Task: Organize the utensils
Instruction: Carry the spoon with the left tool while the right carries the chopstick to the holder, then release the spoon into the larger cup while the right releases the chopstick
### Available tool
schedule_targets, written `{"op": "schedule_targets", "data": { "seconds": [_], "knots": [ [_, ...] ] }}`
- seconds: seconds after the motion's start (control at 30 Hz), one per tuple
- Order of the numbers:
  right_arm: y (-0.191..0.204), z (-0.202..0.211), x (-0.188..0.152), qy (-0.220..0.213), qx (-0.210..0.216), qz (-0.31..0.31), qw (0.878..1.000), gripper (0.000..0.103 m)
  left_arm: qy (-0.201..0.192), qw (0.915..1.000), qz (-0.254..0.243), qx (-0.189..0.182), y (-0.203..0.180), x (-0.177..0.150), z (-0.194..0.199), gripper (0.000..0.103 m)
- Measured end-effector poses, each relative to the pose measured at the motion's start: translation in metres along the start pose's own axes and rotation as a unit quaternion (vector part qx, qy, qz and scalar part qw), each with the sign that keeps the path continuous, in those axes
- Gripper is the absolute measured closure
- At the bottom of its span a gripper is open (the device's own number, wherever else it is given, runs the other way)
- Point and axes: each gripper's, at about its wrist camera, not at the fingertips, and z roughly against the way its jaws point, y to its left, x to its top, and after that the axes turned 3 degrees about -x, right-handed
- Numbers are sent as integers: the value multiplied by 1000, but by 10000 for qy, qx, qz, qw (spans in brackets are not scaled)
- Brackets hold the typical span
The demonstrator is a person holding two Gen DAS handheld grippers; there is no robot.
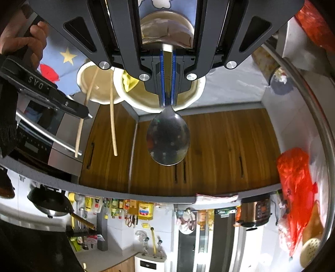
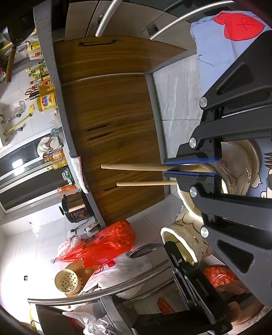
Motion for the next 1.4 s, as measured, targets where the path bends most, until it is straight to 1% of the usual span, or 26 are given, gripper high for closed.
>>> {"op": "schedule_targets", "data": {
  "seconds": [0.23, 0.3, 0.4, 0.57, 0.73, 0.83, 1.0, 1.13, 1.17, 1.2, 1.23, 1.27, 1.4],
  "knots": [
    [1, -3, 2, 59, -25, 19, 10000, 97, 52, 9999, -83, 90, -3, 0, -2, 97],
    [3, -5, 3, 106, -73, 52, 9999, 97, 115, 9997, -125, 173, -4, 1, -4, 97],
    [5, -8, 5, 216, -150, 95, 9996, 96, 337, 9988, -158, 332, -6, 6, -9, 97],
    [10, -14, 11, 431, -278, 144, 9986, 96, 721, 9964, -190, 397, -8, 13, -16, 97],
    [10, -15, 13, 522, -298, 122, 9981, 96, 914, 9945, -149, 495, -7, 17, -20, 97],
    [8, -15, 13, 555, -288, 97, 9980, 96, 1014, 9938, -118, 433, -7, 19, -22, 97],
    [7, -14, 14, 588, -259, 56, 9979, 95, 1029, 9938, -100, 420, -7, 20, -22, 97],
    [7, -17, 12, 704, -198, 43, 9973, 94, 1037, 9940, -16, 356, -7, 19, -23, 96],
    [8, -17, 12, 716, -191, 50, 9972, 94, 1031, 9941, -6, 342, -7, 19, -23, 96],
    [8, -17, 11, 724, -179, 50, 9972, 90, 1022, 9942, -7, 342, -8, 18, -23, 96],
    [8, -16, 11, 722, -158, 43, 9973, 83, 1018, 9942, -7, 341, -8, 18, -23, 96],
    [9, -15, 11, 718, -140, 42, 9973, 81, 1015, 9943, -3, 334, -8, 18, -23, 96],
    [10, -7, 13, 698, -119, 64, 9975, 79, 1007, 9945, 111, 251, -5, 18, -19, 95]
  ]
}}
